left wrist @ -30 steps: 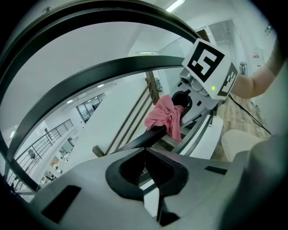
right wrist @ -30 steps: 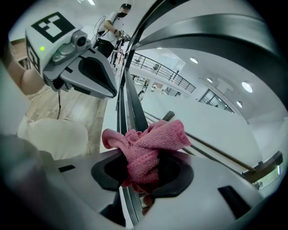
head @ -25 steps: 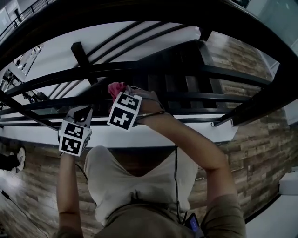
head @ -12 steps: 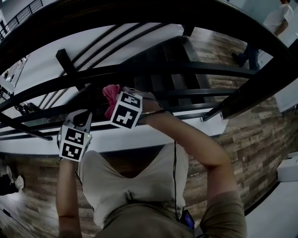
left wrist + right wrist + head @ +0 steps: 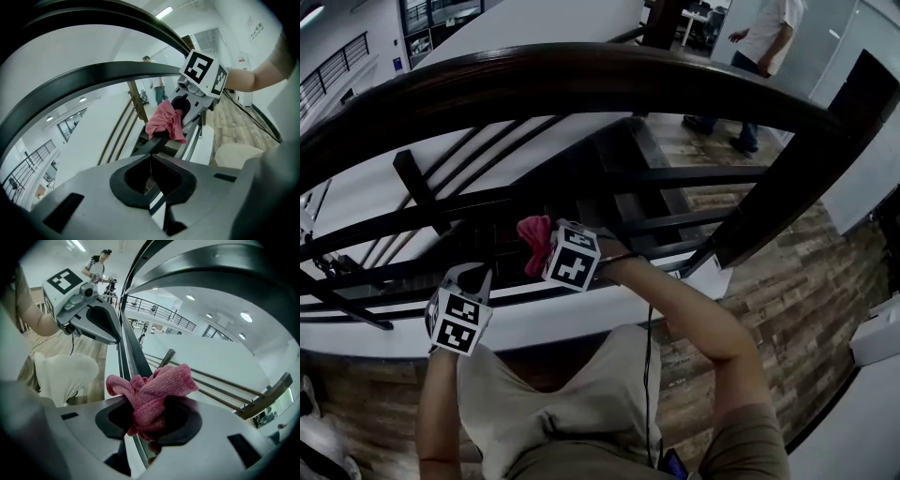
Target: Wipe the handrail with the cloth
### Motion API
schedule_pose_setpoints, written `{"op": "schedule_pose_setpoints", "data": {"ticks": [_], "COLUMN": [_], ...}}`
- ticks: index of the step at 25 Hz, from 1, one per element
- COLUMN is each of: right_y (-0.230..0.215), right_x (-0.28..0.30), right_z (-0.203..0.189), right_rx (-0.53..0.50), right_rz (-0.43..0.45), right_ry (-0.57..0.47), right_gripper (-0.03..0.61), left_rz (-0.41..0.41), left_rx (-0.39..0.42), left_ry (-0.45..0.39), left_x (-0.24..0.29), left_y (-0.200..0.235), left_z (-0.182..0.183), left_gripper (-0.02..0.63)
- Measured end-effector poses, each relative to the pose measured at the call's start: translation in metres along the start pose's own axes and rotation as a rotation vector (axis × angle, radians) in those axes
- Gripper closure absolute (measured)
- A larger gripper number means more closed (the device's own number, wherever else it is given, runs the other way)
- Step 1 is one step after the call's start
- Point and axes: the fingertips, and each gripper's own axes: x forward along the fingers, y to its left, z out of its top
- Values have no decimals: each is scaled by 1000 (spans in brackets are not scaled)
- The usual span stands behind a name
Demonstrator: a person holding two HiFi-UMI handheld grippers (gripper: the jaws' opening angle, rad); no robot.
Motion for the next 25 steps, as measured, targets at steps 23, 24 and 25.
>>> {"op": "schedule_pose_setpoints", "data": {"ticks": [23,24,25], "right_y": [-81,-84,-89], "right_x": [-80,-85,-92], "right_z": [-200,-213,-228], "right_rx": [-63,-57,-47], "right_rz": [-138,-140,-145], "right_ry": [307,335,363], "right_gripper": [414,414,414], "left_rz": [-187,-197,-207], "left_rx": [138,148,158], "left_ry": [-118,-114,-111], "left_x": [88,89,91], "left_y": [-137,-146,-154], "left_z": [134,137,140], "left_gripper": [595,595,595]}}
